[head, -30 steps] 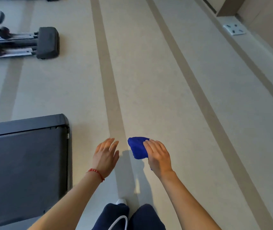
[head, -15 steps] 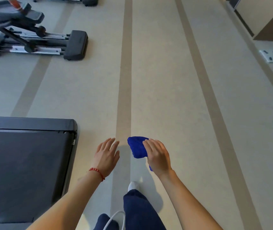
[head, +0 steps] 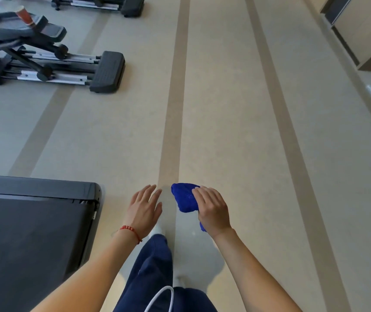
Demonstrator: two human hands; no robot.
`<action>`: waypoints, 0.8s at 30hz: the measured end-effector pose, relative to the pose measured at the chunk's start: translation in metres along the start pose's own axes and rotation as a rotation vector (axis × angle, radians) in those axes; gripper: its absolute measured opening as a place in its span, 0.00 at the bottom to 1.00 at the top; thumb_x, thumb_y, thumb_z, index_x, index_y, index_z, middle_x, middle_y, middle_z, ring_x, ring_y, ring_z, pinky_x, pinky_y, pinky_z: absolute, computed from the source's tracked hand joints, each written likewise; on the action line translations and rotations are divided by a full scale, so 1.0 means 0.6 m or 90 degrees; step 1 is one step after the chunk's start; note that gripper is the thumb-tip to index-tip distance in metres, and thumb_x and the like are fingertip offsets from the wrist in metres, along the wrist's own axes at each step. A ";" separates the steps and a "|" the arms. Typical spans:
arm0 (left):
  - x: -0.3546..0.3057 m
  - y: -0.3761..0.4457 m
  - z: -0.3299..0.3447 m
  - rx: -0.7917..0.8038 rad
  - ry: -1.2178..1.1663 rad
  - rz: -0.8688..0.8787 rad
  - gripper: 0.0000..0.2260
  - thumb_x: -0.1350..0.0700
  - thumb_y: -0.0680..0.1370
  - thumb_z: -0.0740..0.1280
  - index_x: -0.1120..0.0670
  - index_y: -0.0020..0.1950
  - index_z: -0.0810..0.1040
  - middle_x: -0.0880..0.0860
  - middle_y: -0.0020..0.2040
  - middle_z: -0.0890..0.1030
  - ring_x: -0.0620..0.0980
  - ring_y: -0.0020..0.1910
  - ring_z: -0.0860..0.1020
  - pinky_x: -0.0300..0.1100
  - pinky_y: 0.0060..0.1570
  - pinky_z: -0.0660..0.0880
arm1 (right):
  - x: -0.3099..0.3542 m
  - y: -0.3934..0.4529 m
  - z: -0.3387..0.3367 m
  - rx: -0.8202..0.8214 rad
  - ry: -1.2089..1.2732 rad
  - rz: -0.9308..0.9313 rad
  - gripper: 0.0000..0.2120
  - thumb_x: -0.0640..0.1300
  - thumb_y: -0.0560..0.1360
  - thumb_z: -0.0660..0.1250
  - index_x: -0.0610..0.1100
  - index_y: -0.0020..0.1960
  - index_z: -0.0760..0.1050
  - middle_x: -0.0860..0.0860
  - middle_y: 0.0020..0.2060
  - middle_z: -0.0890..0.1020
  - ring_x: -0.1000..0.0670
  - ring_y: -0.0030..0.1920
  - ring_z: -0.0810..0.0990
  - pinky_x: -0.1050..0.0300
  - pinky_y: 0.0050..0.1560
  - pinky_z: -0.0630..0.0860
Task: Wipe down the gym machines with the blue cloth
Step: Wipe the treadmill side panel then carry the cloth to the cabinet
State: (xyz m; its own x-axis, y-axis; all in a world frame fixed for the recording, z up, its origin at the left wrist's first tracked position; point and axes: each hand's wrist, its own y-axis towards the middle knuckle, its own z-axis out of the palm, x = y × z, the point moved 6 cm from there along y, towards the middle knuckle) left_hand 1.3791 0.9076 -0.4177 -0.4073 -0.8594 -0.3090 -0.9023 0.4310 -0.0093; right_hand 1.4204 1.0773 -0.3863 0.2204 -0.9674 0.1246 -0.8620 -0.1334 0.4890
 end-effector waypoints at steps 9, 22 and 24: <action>0.076 0.225 -0.036 -0.028 -0.004 0.015 0.22 0.50 0.77 0.52 0.61 0.55 0.80 0.60 0.53 0.81 0.60 0.52 0.80 0.56 0.48 0.76 | -0.069 0.191 0.103 -0.003 -0.018 0.024 0.19 0.31 0.75 0.50 0.37 0.47 0.81 0.46 0.42 0.84 0.46 0.45 0.83 0.54 0.51 0.79; 0.185 0.494 -0.097 -0.060 -0.035 0.012 0.31 0.46 0.82 0.41 0.61 0.55 0.80 0.59 0.54 0.80 0.59 0.54 0.78 0.53 0.51 0.75 | -0.149 0.462 0.216 -0.027 -0.026 0.013 0.26 0.33 0.79 0.43 0.37 0.46 0.81 0.46 0.41 0.84 0.46 0.44 0.83 0.54 0.50 0.79; 0.192 0.531 -0.099 -0.053 -0.034 0.009 0.31 0.46 0.82 0.41 0.60 0.56 0.80 0.59 0.55 0.80 0.59 0.55 0.78 0.52 0.51 0.75 | -0.168 0.497 0.233 -0.023 -0.024 0.009 0.26 0.33 0.79 0.44 0.37 0.46 0.81 0.47 0.41 0.84 0.46 0.44 0.83 0.55 0.51 0.78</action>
State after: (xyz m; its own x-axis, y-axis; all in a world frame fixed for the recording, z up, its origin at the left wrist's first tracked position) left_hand 1.0361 0.9297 -0.3996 -0.4137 -0.8365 -0.3593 -0.9062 0.4163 0.0741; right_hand 1.0777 1.1050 -0.3735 0.1903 -0.9766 0.0998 -0.8479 -0.1123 0.5181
